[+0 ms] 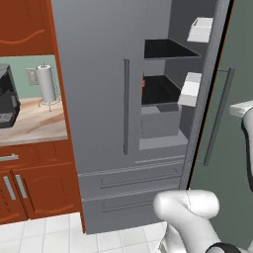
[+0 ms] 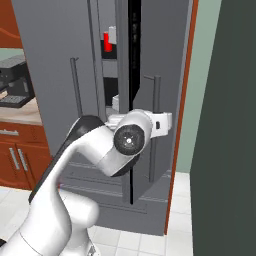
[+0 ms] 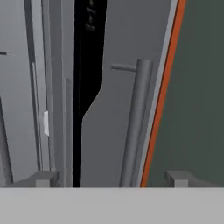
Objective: Open the fridge, grab two sodas, and place both sodas inside the bowl with ice on the dining counter.
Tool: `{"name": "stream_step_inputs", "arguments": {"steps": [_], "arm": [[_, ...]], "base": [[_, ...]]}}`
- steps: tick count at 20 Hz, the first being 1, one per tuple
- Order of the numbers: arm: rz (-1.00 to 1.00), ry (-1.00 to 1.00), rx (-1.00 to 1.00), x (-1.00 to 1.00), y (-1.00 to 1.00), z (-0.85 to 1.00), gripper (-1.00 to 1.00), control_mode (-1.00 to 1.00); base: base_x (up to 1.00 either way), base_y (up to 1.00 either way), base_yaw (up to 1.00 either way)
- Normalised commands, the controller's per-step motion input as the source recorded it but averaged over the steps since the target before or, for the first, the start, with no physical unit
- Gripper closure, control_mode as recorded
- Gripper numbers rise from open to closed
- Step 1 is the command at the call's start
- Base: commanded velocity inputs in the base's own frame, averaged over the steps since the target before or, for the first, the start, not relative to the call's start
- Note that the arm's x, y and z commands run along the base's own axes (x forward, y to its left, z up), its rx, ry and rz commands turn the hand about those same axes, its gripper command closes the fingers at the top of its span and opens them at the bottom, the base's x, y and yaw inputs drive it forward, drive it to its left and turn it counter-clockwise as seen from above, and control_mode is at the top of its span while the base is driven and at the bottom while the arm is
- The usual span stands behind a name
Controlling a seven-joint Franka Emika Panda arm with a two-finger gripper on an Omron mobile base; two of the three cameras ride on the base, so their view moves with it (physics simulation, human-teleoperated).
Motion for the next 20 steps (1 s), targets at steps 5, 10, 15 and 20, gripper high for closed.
{"name": "stream_step_inputs", "arguments": {"steps": [5,10,15,20], "arm": [[0.06,-0.17,-0.25,-0.61,0.82,0.54,-1.0,-1.0],[0.1,-0.01,-0.23,-0.01,1.0,0.38,-1.0,-1.0],[0.02,0.01,-0.2,0.35,1.0,0.19,-1.0,-1.0],[-0.06,0.03,-0.24,0.67,0.9,0.05,-1.0,-1.0]], "base": [[0.0,0.0,0.0],[0.0,0.0,0.0],[0.0,0.0,0.0],[0.0,0.0,0.0]]}}
